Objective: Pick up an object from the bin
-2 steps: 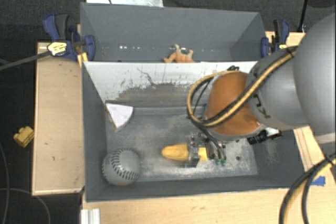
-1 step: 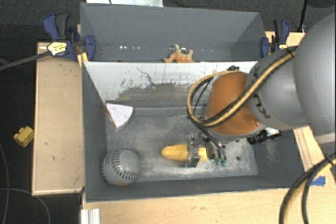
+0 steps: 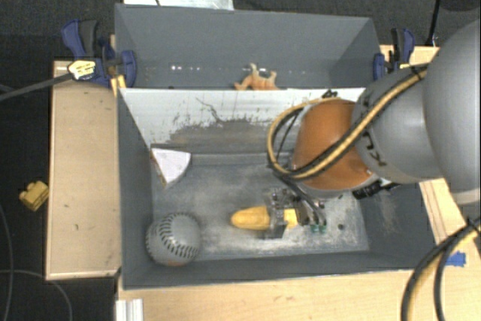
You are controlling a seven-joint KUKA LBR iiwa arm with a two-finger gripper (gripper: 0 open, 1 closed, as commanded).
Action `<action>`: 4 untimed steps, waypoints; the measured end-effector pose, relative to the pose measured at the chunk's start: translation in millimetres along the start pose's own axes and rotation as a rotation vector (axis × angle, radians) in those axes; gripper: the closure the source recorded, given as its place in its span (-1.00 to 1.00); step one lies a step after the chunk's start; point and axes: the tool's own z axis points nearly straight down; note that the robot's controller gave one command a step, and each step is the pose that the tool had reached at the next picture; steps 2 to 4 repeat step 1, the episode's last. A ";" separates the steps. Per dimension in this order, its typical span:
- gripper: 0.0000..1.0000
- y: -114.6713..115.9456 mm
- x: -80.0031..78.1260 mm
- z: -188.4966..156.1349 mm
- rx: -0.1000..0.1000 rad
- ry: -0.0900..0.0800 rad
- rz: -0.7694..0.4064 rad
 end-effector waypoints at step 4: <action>1.00 -25.7 9.9 -157.9 0.000 -0.009 -0.017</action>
Offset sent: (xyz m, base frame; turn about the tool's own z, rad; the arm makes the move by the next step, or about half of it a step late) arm 0.0000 0.0000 0.0000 0.0000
